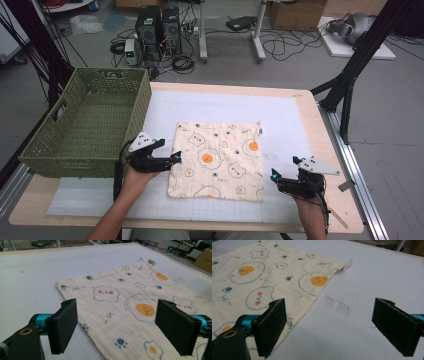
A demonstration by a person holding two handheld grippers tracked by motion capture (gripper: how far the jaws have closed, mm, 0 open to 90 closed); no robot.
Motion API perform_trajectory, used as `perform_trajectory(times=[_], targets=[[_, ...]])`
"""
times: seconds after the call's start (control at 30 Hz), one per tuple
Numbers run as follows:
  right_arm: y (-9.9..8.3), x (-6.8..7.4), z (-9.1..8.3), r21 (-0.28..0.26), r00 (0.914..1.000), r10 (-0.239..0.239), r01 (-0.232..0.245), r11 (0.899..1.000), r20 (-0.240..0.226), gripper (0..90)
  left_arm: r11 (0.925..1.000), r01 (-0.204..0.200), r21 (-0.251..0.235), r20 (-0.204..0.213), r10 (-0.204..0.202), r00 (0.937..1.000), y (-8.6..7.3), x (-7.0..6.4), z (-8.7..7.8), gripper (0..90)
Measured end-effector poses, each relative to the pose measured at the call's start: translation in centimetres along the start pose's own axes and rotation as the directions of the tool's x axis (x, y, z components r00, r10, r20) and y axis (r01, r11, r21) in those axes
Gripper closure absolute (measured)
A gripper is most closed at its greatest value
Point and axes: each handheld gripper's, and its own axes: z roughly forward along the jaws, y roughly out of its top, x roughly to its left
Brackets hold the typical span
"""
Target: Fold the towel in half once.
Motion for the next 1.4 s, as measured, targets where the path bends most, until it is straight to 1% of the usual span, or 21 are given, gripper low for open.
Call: perform_trajectory(times=[0.13,0.17,0.27,0.33,0.37,0.43,0.47,0.53,0.67,0.73,0.8,0.83,0.97,1.07,1.1,1.13,1.17,1.23,1.33,1.37,1.4], targets=[[0.0,-0.2,0.0,-0.002,1.0,0.005,-0.005,1.0,0.005,11.9,0.9997,-0.016,0.02,-0.01,0.017,0.9998,1.0,0.5,0.9,22.3],[0.0,-0.2,0.0,-0.005,1.0,0.004,-0.004,1.0,0.006,11.9,0.9995,-0.02,0.024,-0.021,0.02,0.9996,1.4,0.6,1.1,22.3],[0.1,-0.2,0.1,-0.001,1.0,0.002,-0.002,1.0,0.004,11.8,0.9996,-0.008,0.028,-0.033,0.009,0.9994,2.3,1.0,1.6,22.2],[0.2,-0.1,0.2,0.001,1.0,0.0,0.0,1.0,-0.001,11.8,0.9995,0.013,0.028,-0.029,-0.012,0.9995,2.8,1.3,2.1,20.7],[0.2,-0.1,0.3,0.003,1.0,-0.001,0.001,1.0,-0.005,11.9,0.999,0.025,0.038,-0.024,-0.024,0.9994,3.0,1.5,2.3,20.5],[0.3,-0.1,0.4,0.002,0.9999,-0.006,0.006,1.0,-0.009,11.8,0.9983,0.027,0.051,-0.042,-0.025,0.9988,3.3,1.7,2.9,19.6],[0.3,0.0,0.4,0.005,0.9999,0.003,-0.003,1.0,-0.013,11.8,0.9979,0.034,0.055,-0.042,-0.032,0.9986,3.5,1.8,3.2,19.6],[0.3,-0.1,0.5,0.001,0.9999,-0.007,0.007,1.0,-0.015,11.9,0.9974,0.036,0.062,-0.049,-0.033,0.9982,3.9,2.1,3.8,19.7],[0.3,0.1,0.7,0.01,0.9997,-0.01,0.011,1.0,-0.02,11.9,0.9968,0.046,0.066,-0.08,-0.04,0.9959,4.4,2.7,4.9,23.0],[0.3,0.1,0.8,0.015,0.9997,-0.005,0.006,1.0,-0.023,11.9,0.9968,0.054,0.058,-0.092,-0.049,0.9946,4.4,3.1,5.3,23.8],[0.3,0.1,0.8,0.014,0.9996,-0.006,0.006,1.0,-0.026,11.9,0.9925,0.069,0.101,-0.119,-0.056,0.9913,4.3,3.6,5.8,27.3],[0.3,0.1,0.8,0.013,0.9996,-0.006,0.006,1.0,-0.028,11.9,0.9913,0.071,0.111,-0.13,-0.056,0.9899,4.1,3.8,6.1,28.0],[0.2,0.1,0.9,0.018,0.9995,-0.009,0.009,1.0,-0.03,11.9,0.9873,0.089,0.131,-0.158,-0.068,0.985,3.7,4.4,7.0,31.2],[0.1,0.2,1.0,0.023,0.9994,-0.01,0.01,1.0,-0.033,11.9,0.9842,0.091,0.152,-0.185,-0.062,0.9808,3.4,4.9,7.8,32.3],[0.1,0.2,1.0,0.023,0.9994,-0.01,0.011,1.0,-0.033,11.9,0.9834,0.096,0.154,-0.192,-0.066,0.9792,3.2,5.0,8.1,32.9],[0.1,0.2,1.0,0.023,0.9994,-0.011,0.011,1.0,-0.034,11.9,0.9799,0.103,0.171,-0.209,-0.066,0.9757,3.1,5.0,8.3,33.7],[0.1,0.2,1.0,0.023,0.9994,-0.007,0.008,1.0,-0.035,11.9,0.9772,0.104,0.185,-0.214,-0.063,0.9748,2.9,5.1,8.6,35.3],[0.1,0.2,1.0,0.023,0.9993,-0.01,0.01,1.0,-0.036,11.9,0.9764,0.092,0.195,-0.224,-0.047,0.9734,2.6,5.1,9.0,37.3],[0.0,0.2,1.1,0.032,0.9993,-0.008,0.009,0.999,-0.037,11.9,0.9787,0.085,0.187,-0.225,-0.041,0.9735,2.4,5.2,9.6,40.6],[0.0,0.2,1.1,0.036,0.9992,-0.006,0.007,0.999,-0.038,11.9,0.9781,0.089,0.188,-0.226,-0.045,0.9731,2.3,5.2,9.8,41.2],[0.0,0.2,1.1,0.038,0.9992,-0.003,0.005,0.999,-0.04,11.9,0.9753,0.082,0.205,-0.23,-0.034,0.9727,2.3,5.3,10.0,41.9]])
